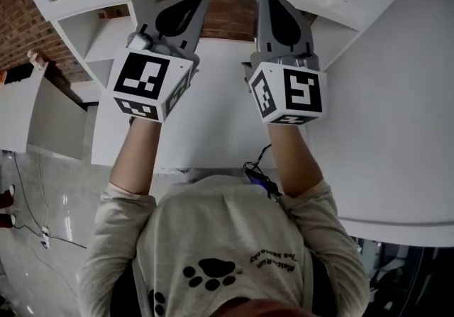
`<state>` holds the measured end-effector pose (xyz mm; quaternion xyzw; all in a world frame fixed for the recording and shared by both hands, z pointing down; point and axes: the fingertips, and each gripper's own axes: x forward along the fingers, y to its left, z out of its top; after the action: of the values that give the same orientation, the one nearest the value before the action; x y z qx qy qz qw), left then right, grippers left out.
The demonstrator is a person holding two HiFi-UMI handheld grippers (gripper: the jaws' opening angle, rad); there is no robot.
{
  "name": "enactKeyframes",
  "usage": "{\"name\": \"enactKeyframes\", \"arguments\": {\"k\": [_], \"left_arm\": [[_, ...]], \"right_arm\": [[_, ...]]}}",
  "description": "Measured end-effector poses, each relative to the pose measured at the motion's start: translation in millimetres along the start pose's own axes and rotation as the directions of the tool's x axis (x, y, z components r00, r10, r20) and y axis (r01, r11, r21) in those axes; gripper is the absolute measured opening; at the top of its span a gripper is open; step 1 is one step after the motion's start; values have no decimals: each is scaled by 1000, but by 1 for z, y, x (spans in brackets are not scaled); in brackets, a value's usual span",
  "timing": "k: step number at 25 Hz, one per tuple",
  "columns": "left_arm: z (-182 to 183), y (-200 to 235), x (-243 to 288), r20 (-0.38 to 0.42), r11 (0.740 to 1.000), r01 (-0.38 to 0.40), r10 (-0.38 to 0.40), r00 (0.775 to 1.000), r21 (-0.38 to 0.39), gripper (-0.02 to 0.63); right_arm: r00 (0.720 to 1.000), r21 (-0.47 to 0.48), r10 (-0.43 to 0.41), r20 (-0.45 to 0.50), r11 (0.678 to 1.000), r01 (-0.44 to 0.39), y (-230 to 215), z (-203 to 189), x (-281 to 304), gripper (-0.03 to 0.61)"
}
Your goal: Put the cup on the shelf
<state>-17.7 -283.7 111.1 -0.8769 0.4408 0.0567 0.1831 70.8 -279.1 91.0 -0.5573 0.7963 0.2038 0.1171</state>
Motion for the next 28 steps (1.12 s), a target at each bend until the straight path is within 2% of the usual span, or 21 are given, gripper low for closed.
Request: {"name": "enactKeyframes", "arguments": {"k": [8,18,28], "left_arm": [[-51,-29,-39,-63,996,-44,39,997,-73,8],[-110,-64,-78,-154,987,-94,73,985,-131,8],[-143,-95,-91,-185,983,-104,75,980,-153,8]], "right_arm": [[996,-12,7,-87,1000,-8,23,-41,-52,9],[976,78,7,-218,997,10,38,-116,-107,9],[965,113,36,-258,994,-6,46,-147,-136,9]]}}
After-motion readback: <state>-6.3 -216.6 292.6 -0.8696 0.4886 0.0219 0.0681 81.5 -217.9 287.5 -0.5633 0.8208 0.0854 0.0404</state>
